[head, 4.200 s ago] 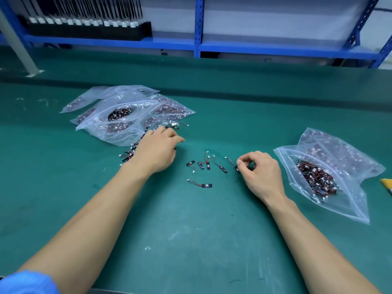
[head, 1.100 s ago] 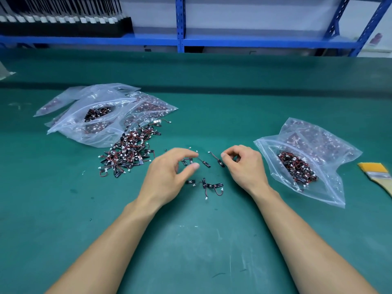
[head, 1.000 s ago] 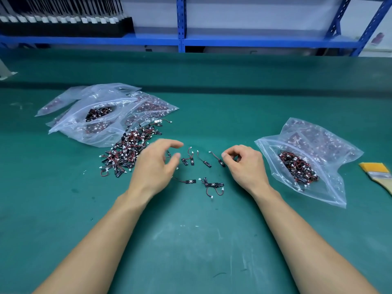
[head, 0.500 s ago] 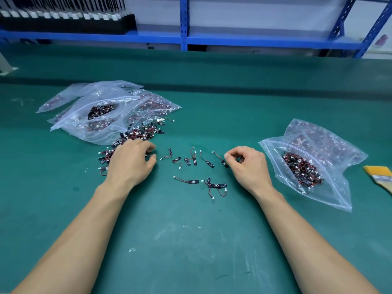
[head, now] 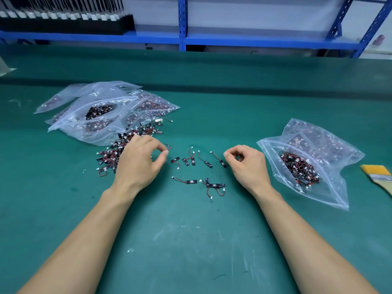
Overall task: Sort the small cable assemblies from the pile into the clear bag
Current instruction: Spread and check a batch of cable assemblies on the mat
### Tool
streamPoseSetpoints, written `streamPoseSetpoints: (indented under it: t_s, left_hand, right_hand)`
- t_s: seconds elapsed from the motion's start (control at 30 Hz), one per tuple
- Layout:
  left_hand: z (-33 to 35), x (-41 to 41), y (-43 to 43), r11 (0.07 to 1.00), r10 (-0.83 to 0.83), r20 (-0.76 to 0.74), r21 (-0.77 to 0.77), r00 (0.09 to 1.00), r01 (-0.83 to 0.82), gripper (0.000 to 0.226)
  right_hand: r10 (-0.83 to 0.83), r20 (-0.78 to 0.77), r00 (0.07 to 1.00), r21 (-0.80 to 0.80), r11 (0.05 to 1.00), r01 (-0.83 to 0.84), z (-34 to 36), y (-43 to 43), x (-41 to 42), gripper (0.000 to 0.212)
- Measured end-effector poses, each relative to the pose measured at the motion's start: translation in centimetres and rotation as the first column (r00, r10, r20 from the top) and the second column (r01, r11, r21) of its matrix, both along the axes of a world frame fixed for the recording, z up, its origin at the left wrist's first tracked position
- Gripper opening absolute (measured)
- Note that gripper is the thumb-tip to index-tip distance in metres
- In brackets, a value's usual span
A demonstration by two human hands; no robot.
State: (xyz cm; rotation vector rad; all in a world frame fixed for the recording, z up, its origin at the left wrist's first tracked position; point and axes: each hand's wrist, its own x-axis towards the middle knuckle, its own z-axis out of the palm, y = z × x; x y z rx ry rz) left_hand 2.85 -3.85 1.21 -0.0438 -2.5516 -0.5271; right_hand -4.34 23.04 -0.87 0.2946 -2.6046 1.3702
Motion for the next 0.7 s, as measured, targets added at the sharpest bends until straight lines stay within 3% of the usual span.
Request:
streamPoseSetpoints:
  t_s: [0.13,0.23,0.7]
  left_hand:
    - [0.6,1.2,1.2,0.968,-0.247,0.002,0.036,0.969,0.247,0.008]
    - [0.7,2.1,0.5,0.943,-0.332,0.064,0.062,0.941,0.328,0.016]
    - [0.0,4.3,-1.0,0.937,-0.348,0.128,0.020,0.929,0.349,0.023]
  right_hand:
    - [-0.007,0.011,1.000,-0.018,1.000,0.007,0.0,0.1,0.0,0.017]
    - [-0.006,0.007,1.000,-0.017,1.000,0.006,0.1,0.2,0.0,0.016]
    - [0.041,-0.026,0.999,0.000,0.999,-0.041,0.1,0.0,0.2,0.014]
